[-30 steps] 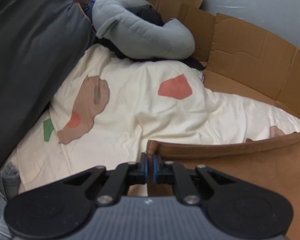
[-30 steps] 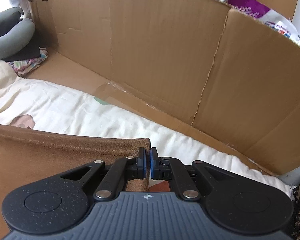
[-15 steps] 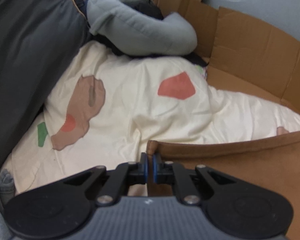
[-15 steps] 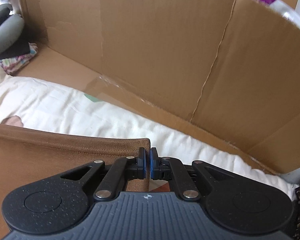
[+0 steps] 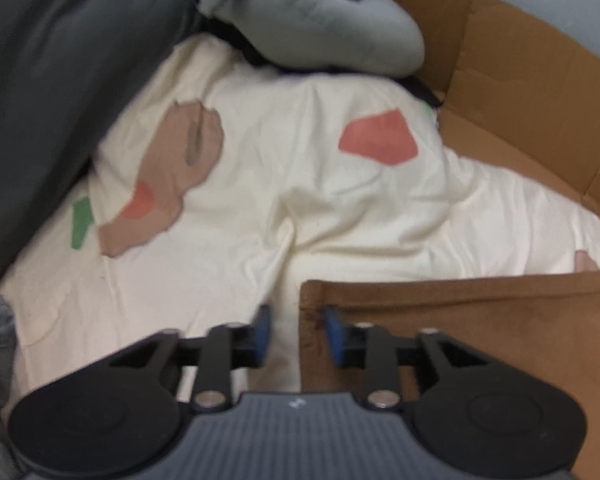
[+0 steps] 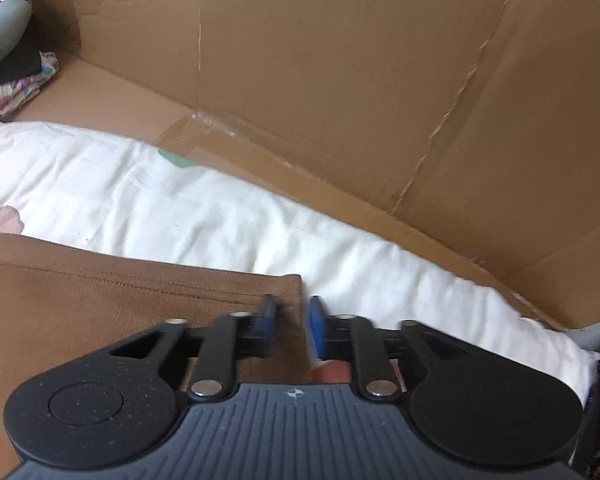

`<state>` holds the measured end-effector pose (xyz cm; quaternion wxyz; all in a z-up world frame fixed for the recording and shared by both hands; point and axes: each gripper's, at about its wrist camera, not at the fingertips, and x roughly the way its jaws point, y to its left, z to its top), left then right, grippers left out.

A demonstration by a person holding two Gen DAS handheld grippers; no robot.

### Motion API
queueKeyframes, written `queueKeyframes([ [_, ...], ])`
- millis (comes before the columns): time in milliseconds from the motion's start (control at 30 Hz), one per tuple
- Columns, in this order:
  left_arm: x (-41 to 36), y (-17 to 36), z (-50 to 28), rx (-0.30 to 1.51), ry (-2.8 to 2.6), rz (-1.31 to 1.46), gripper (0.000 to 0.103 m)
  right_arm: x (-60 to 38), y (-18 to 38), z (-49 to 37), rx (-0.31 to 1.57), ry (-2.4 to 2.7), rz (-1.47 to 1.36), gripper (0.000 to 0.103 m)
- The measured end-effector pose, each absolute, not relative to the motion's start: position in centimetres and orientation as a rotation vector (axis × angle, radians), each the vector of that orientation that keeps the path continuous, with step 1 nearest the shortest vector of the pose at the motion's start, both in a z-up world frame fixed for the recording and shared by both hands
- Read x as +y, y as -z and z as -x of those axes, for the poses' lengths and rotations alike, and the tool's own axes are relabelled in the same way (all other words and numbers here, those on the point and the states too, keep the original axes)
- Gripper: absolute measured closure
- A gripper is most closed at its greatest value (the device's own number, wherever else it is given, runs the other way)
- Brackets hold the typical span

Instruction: Fold clothes

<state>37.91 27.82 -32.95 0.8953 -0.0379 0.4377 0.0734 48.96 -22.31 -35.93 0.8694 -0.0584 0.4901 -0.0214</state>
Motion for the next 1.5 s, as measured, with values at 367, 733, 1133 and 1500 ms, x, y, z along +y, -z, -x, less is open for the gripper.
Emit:
queueKeyframes([
  [367,25.4,29.0,-33.3,0.844,-0.098,0.049,0.026,-23.4,33.1,-44.5,0.982,0.002,-0.009,0.061],
  [733,20.6,28.4,-30.4,0.844,-0.041,0.128,0.025,-22.2,29.9,-39.8,0.913,-0.125,0.003,0.061],
  [1133,17.8,26.7,-28.2,0.819,-0.01,0.176,0.024,-22.9,27.7,-35.5,0.83,-0.182,-0.056,0.061],
  [1500,18.3,28.7,-24.3,0.889,-0.007,0.202,0.024,-22.1,29.5,-31.6,0.922,-0.226,-0.065,0.061],
])
